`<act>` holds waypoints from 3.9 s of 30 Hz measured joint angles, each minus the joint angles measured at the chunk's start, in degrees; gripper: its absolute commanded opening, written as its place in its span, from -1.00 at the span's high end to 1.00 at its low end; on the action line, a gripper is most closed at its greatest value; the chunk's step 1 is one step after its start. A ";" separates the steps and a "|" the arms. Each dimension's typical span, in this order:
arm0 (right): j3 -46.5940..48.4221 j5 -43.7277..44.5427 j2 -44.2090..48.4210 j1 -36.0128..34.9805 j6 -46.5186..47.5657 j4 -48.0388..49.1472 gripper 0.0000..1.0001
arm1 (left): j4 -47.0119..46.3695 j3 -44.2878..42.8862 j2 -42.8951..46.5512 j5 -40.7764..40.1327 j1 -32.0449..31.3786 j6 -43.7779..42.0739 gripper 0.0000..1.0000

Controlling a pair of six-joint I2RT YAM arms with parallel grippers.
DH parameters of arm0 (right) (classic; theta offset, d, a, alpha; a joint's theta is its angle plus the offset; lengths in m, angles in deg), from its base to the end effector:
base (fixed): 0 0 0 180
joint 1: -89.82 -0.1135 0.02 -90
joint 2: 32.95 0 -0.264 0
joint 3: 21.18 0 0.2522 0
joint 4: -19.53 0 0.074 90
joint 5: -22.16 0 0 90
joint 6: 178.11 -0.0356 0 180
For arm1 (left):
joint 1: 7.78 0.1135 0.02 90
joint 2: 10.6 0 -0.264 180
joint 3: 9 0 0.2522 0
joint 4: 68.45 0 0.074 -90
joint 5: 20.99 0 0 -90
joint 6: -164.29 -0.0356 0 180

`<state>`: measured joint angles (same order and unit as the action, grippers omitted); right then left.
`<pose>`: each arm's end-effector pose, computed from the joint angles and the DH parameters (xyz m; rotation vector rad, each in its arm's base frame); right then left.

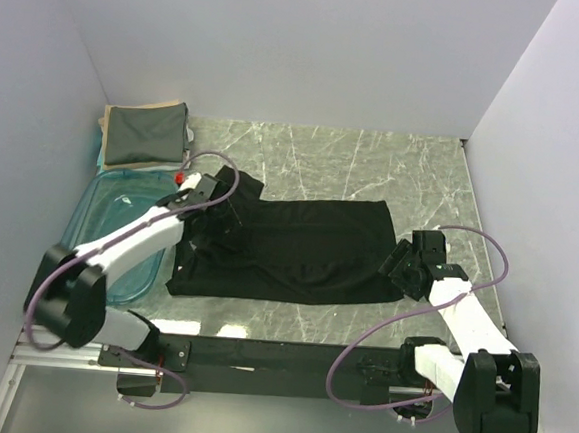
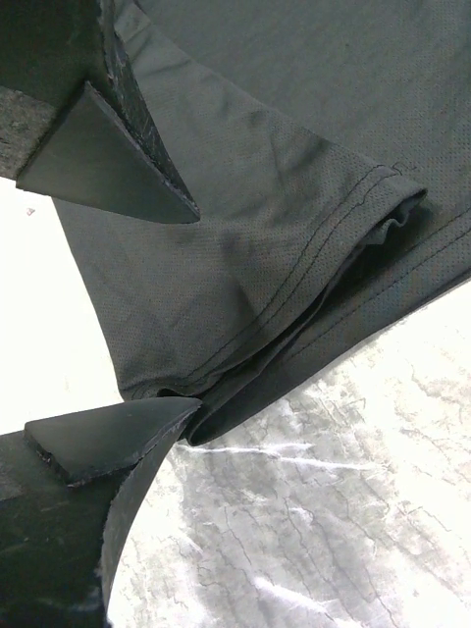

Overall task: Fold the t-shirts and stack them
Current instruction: Fold the tshirt

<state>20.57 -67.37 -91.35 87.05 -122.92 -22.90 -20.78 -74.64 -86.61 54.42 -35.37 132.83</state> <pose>0.1794 0.0084 0.1721 0.7257 2.5167 0.2232 0.2361 -0.1132 0.2323 -0.7714 2.4356 -0.2605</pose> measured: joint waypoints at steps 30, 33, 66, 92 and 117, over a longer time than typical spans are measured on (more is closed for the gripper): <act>0.09 -0.07 -3.43 0.00 2.32 1.07 -0.55 | -5.35 -7.23 -21.05 2.95 -0.02 -3.26 0.99; 0.09 -0.09 -3.37 0.00 2.34 1.05 -0.55 | -5.18 -8.70 -21.31 2.54 -0.02 -3.39 0.99; 0.96 -0.11 -3.50 0.02 3.23 0.68 -0.55 | 0.70 -21.77 -29.77 -1.01 -0.42 -9.70 -0.99; 14.49 6.64 -23.71 -4.59 3.89 5.03 0.59 | -6.12 11.10 -3.23 1.46 -0.96 -1.88 -0.99; 17.03 7.37 -28.35 -1.46 -1.27 4.33 0.11 | -7.98 16.15 2.43 -0.28 -1.01 3.21 -0.99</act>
<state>37.60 -60.00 -119.69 85.59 -124.19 -18.57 -28.76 -58.49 -84.18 54.13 -36.38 136.04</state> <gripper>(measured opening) 0.432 0.994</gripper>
